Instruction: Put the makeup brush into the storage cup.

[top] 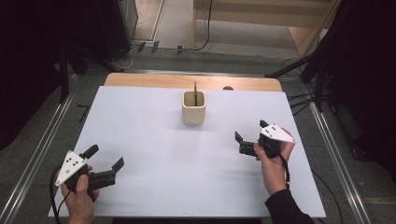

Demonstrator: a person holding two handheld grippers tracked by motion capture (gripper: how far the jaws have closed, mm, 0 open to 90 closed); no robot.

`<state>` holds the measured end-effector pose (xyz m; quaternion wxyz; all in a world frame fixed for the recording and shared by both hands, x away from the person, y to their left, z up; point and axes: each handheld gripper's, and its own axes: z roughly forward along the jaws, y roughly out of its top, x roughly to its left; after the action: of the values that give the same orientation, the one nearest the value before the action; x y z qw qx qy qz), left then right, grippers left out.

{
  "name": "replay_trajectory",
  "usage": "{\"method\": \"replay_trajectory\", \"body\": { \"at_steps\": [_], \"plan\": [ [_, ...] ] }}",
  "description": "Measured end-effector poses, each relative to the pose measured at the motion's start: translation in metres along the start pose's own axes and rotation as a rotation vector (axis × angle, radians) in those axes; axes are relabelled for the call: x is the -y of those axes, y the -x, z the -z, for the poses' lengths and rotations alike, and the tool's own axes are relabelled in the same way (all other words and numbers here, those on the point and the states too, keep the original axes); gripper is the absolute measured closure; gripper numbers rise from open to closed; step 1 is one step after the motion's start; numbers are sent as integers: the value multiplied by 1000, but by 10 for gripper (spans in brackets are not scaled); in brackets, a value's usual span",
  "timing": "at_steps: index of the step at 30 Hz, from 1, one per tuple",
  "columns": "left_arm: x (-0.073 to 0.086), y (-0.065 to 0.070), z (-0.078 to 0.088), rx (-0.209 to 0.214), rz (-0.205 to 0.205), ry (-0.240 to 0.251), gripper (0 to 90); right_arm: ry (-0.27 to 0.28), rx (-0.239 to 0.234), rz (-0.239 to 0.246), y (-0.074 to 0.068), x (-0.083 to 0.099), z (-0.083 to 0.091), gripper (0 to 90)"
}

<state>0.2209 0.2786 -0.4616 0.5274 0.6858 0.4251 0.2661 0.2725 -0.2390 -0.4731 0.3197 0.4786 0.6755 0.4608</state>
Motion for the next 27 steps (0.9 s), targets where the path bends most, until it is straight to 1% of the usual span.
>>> {"method": "replay_trajectory", "body": {
  "at_steps": [8,12,18,27],
  "plan": [
    [0,0,0,1,1,0,0,12,15,-13,8,8,14,0],
    [0,0,0,1,0,-3,0,17,31,-21,15,14,24,0],
    [1,0,0,-2,-2,-6,0,26,39,-29,21,19,34,0],
    [1,0,0,-1,-8,-12,0,18,56,-29,25,35,53,0]
  ]
}}
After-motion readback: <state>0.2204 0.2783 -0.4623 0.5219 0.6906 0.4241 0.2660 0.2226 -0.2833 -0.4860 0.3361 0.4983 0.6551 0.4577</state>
